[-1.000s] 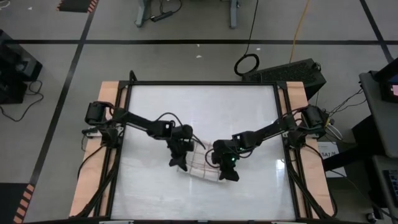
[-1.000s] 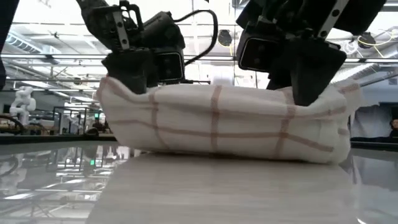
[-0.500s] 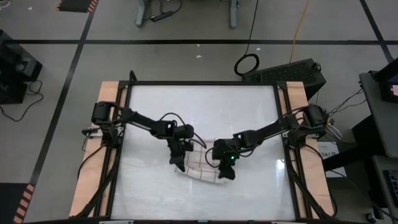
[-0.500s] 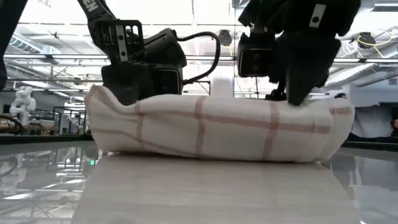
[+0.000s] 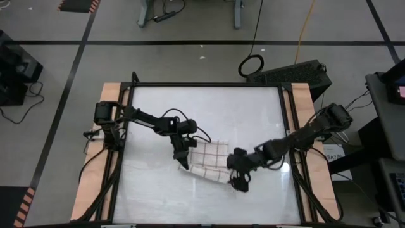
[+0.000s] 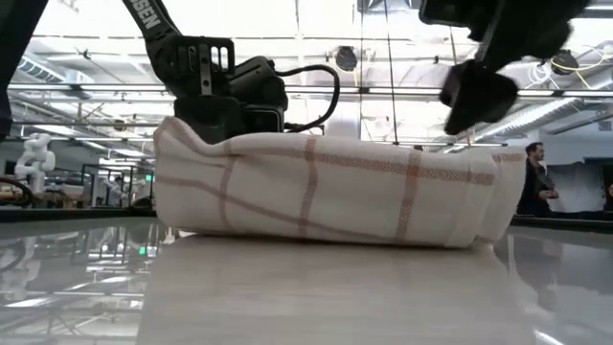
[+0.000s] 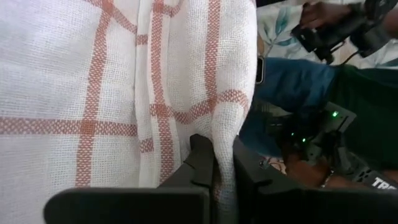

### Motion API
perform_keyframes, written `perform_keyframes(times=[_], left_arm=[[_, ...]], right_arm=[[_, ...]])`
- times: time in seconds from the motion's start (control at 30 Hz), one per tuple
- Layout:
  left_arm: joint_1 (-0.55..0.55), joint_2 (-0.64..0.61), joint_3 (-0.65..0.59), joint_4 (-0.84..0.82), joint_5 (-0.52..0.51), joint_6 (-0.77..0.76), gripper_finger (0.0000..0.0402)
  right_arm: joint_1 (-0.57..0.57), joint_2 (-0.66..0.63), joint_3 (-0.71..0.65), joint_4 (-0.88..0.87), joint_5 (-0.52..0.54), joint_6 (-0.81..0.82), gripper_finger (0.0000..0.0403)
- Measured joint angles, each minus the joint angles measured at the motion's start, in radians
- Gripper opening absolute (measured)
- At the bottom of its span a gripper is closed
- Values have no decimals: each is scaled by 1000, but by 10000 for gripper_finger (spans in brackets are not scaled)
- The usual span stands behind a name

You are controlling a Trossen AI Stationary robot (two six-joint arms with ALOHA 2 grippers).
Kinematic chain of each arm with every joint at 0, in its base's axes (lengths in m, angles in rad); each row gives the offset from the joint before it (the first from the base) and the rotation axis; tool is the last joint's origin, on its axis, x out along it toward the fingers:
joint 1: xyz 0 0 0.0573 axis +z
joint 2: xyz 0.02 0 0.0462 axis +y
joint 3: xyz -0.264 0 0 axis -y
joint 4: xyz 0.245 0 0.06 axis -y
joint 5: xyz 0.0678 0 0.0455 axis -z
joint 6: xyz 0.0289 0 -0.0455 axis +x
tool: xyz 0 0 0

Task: Roll towel
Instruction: Roll the white checkered towel

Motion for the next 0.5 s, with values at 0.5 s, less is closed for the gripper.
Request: perform_keyframes(times=[0.5], left_arm=[[77, 0, 1, 6, 19, 4, 22]], right_arm=[[-11, 163, 1, 32, 182, -131, 355]])
